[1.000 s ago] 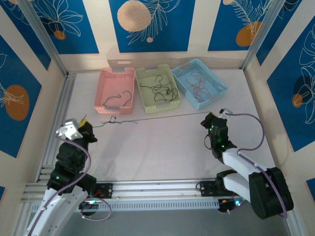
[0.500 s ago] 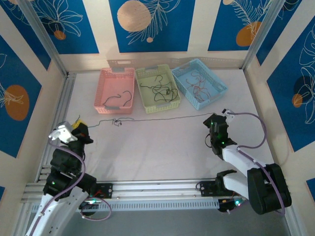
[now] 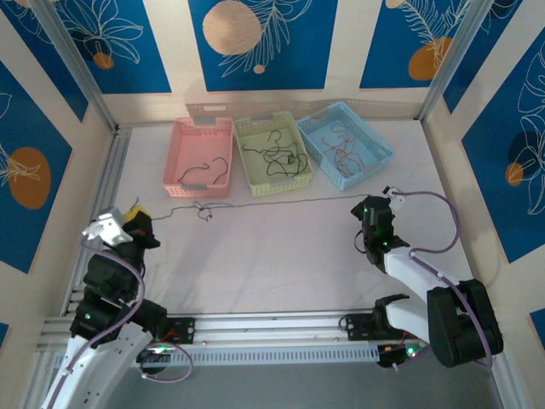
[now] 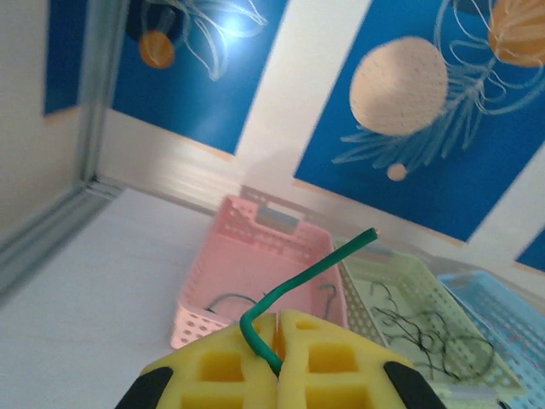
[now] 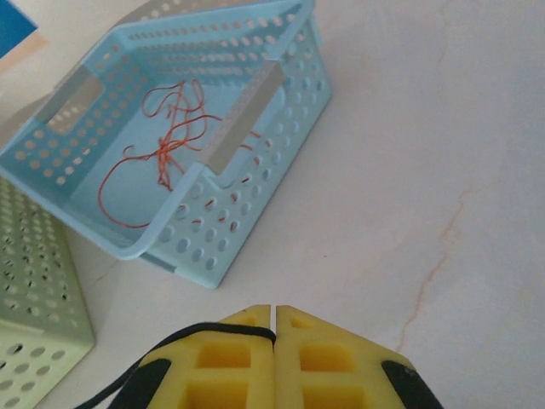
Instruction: Untangle the cables
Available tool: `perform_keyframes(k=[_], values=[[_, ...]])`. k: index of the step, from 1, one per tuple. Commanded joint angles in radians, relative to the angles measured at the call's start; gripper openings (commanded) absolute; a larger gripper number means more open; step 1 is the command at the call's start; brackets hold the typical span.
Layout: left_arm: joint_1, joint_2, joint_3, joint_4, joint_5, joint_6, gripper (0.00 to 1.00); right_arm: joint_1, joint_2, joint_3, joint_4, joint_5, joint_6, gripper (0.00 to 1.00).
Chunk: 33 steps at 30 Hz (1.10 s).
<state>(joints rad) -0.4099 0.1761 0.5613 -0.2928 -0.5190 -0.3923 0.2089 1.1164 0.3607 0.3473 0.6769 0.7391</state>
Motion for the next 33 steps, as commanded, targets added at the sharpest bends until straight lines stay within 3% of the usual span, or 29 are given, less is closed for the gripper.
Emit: perform_keyframes(k=[1, 5, 13, 19, 23, 26, 28, 31, 33], values=[[0.008, -0.05, 0.057, -0.026, -0.218, 0.099, 0.0, -0.014, -0.012, 0.027, -0.091, 0.106, 0.086, 0.0], [0.008, -0.045, 0.106, -0.01, -0.412, 0.169, 0.0, -0.018, -0.015, 0.035, -0.133, 0.125, 0.124, 0.0], [0.008, -0.098, 0.189, 0.11, -0.495, 0.306, 0.0, -0.05, -0.022, 0.035, -0.183, 0.119, 0.188, 0.0], [0.007, -0.068, 0.206, 0.009, -0.235, 0.143, 0.0, -0.025, -0.027, 0.023, -0.084, 0.085, 0.095, 0.0], [0.006, -0.003, 0.168, 0.014, -0.164, 0.081, 0.0, -0.01, -0.035, 0.023, -0.083, 0.103, 0.075, 0.0], [0.007, 0.065, 0.151, 0.035, -0.037, 0.039, 0.0, -0.011, -0.031, 0.013, -0.008, 0.017, 0.03, 0.0], [0.006, 0.115, 0.13, 0.071, 0.058, 0.025, 0.0, -0.011, -0.013, 0.031, 0.041, -0.114, -0.032, 0.02], [0.006, 0.171, 0.087, 0.138, 0.175, 0.01, 0.0, 0.011, 0.027, 0.073, 0.096, -0.289, -0.117, 0.25], [0.007, 0.214, 0.076, 0.156, 0.221, 0.008, 0.0, 0.058, 0.046, 0.1, 0.117, -0.312, -0.172, 0.43]])
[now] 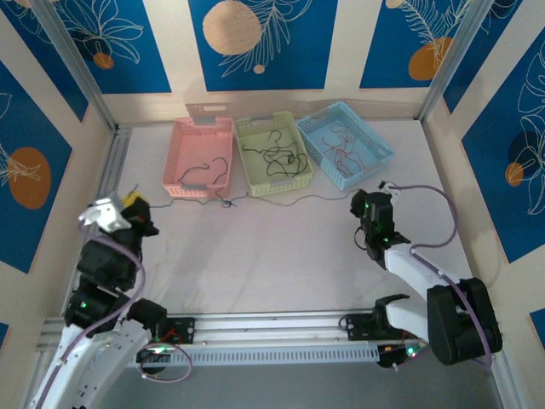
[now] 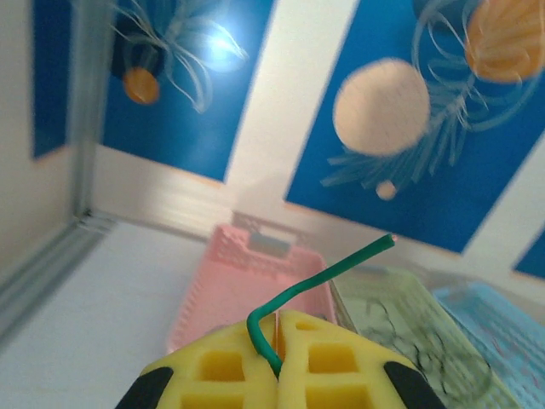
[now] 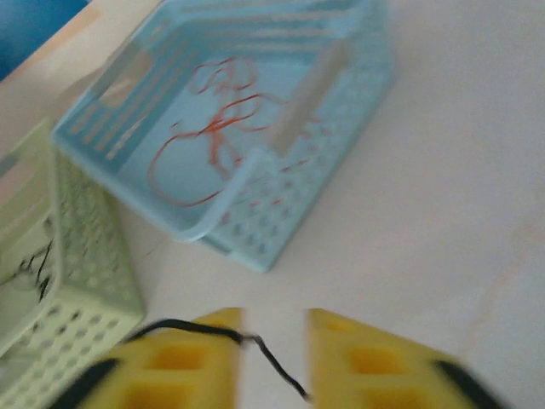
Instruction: Untangle the cables
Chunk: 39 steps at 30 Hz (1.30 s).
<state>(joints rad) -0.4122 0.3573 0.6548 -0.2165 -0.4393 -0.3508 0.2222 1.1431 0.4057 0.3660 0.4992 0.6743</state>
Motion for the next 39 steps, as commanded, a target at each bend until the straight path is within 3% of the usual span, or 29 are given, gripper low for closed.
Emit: perform_keyframes(k=[1, 4, 7, 13, 22, 32, 36, 39], values=[[0.009, 0.058, -0.015, 0.084, 0.154, -0.036, 0.0, 0.076, 0.029, 0.067, 0.111, -0.132, -0.147, 0.5], [0.009, 0.114, -0.008, 0.099, 0.187, -0.022, 0.0, 0.161, 0.047, 0.079, 0.188, -0.156, -0.256, 0.59], [0.009, 0.155, 0.009, 0.101, 0.236, -0.011, 0.0, 0.204, 0.067, 0.061, 0.327, -0.417, -0.34, 0.59], [0.009, 0.167, 0.019, 0.087, 0.265, 0.003, 0.0, 0.368, 0.131, 0.085, 0.412, -0.708, -0.551, 0.59], [0.009, 0.165, 0.042, 0.053, 0.332, 0.017, 0.0, 0.485, 0.241, 0.06, 0.584, -0.817, -0.755, 0.6], [0.009, 0.166, 0.051, 0.022, 0.371, 0.026, 0.0, 0.525, 0.29, 0.023, 0.717, -0.789, -0.853, 0.58], [0.009, 0.16, 0.049, 0.014, 0.365, 0.029, 0.0, 0.528, 0.284, 0.025, 0.706, -0.786, -0.87, 0.5], [0.008, 0.157, 0.05, 0.01, 0.35, 0.034, 0.0, 0.523, 0.276, 0.023, 0.693, -0.785, -0.874, 0.35]])
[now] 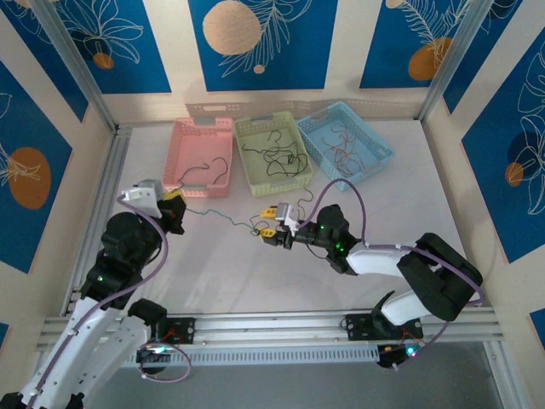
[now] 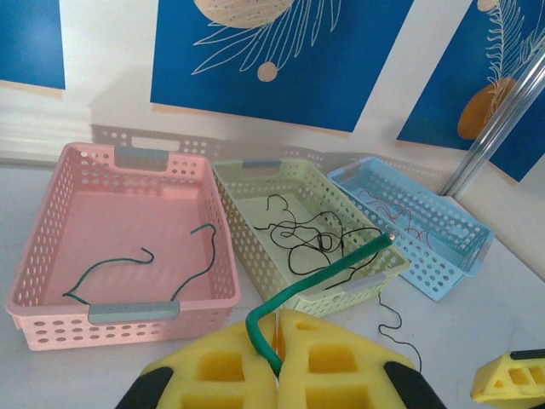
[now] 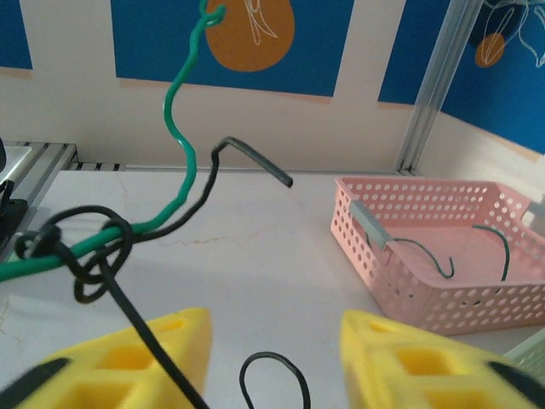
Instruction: Untangle the cables
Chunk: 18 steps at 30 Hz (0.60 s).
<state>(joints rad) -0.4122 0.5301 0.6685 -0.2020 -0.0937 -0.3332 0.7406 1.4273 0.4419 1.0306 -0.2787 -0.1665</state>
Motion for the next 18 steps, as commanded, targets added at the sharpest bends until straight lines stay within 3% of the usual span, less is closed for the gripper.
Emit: perform_keyframes(k=[1, 3, 11, 18], values=[[0.009, -0.018, 0.037, -0.006, -0.002, 0.017, 0.0, 0.001, -0.015, -0.014, 0.024, -0.005, -0.033, 0.24], [0.009, -0.026, 0.036, -0.011, -0.024, 0.017, 0.0, -0.006, -0.024, -0.018, 0.02, 0.0, -0.027, 0.0], [0.009, -0.092, 0.013, -0.018, -0.158, 0.006, 0.0, -0.022, -0.042, -0.03, 0.013, 0.018, -0.019, 0.0], [0.009, -0.145, 0.011, -0.066, -0.305, 0.034, 0.0, -0.053, -0.075, -0.072, 0.078, 0.137, 0.012, 0.0]])
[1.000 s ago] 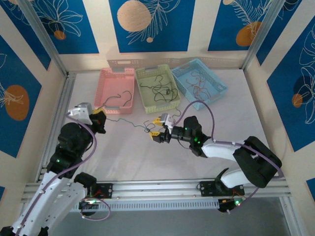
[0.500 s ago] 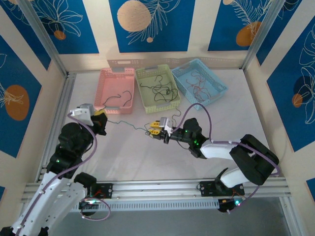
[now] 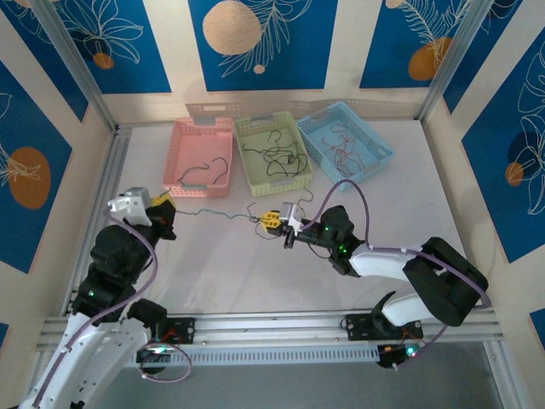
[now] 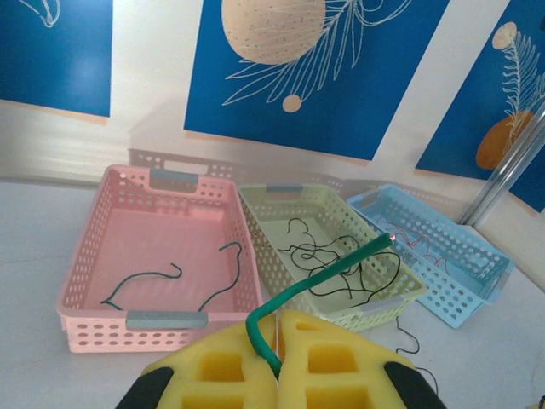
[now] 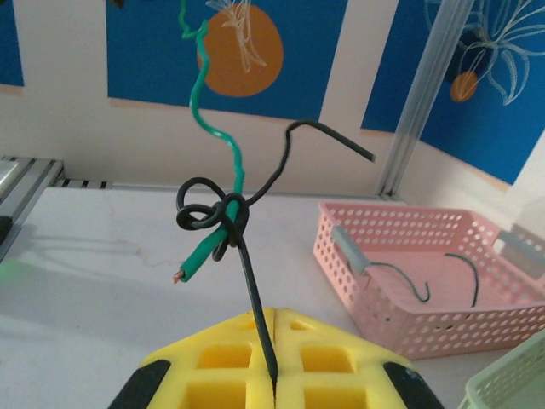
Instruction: Untangle the cables
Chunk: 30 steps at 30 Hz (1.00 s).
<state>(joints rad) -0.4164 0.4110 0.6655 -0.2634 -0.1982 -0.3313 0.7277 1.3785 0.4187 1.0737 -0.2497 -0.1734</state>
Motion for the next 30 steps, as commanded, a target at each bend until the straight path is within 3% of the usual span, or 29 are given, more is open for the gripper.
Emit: perform_keyframes(k=[1, 8, 17, 21, 27, 30], values=[[0.013, -0.029, 0.02, -0.021, -0.231, 0.041, 0.0, -0.048, -0.032, -0.057, 0.047, 0.132, 0.027, 0.0], [0.013, -0.101, 0.009, -0.065, -0.399, 0.048, 0.0, -0.143, -0.084, -0.102, 0.085, 0.305, 0.145, 0.0], [0.013, -0.077, -0.011, 0.009, -0.329, 0.026, 0.0, -0.153, -0.084, -0.082, 0.042, 0.275, 0.167, 0.0], [0.013, 0.072, 0.007, 0.132, -0.314, 0.028, 0.0, -0.151, -0.086, -0.061, -0.016, 0.279, 0.173, 0.0], [0.023, 0.43, 0.105, 0.415, -0.438, 0.136, 0.0, -0.152, -0.085, -0.058, -0.03, 0.279, 0.18, 0.0], [0.068, 0.61, 0.202, 0.479, -0.467, 0.17, 0.0, -0.151, -0.087, -0.057, -0.033, 0.279, 0.181, 0.0]])
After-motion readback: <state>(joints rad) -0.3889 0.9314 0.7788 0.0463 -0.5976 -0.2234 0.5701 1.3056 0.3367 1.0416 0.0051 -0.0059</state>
